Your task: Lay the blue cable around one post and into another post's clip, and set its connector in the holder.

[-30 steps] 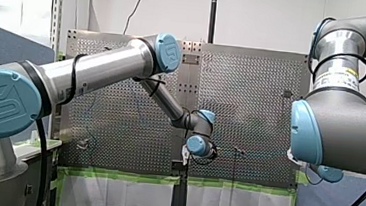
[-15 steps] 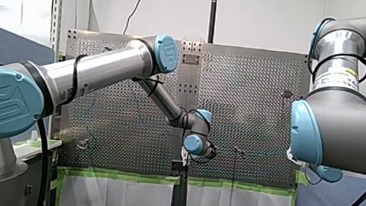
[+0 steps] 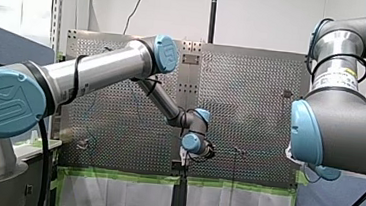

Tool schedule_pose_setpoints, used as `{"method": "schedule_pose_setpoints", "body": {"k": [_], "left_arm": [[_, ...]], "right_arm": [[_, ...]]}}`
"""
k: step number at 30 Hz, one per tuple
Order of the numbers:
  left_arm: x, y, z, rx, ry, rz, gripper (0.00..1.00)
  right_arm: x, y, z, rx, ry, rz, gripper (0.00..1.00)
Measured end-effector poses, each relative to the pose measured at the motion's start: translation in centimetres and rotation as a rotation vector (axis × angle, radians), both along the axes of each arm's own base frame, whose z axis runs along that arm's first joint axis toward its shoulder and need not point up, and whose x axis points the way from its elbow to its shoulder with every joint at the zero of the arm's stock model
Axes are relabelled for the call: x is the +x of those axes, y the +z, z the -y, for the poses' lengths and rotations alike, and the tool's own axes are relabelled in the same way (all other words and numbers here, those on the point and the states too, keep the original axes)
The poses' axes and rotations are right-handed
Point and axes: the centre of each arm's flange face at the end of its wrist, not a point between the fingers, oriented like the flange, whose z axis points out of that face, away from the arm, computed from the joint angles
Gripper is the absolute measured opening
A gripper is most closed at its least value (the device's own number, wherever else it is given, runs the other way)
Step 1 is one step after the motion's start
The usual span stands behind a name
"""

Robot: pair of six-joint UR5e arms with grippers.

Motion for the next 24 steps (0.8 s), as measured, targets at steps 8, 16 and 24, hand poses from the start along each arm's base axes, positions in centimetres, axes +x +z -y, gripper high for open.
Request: {"method": "schedule_pose_setpoints", "body": {"k": [8,16,24], "left_arm": [[0.0,0.0,-0.1,0.004,0.008,-0.002,0.85],[-0.2,0.1,0.1,0.029,-0.003,0.015,1.00],[-2.0,1.4,1.1,0.109,-0.053,0.019,1.00]], "right_arm": [[0.1,0.0,0.0,-0.001,0.003,0.000,0.00],[0.2,-0.1,0.0,0.000,0.003,-0.001,0.00],[1.1,-0.1,-0.1,-0.004,0.027,-0.011,0.00]]}}
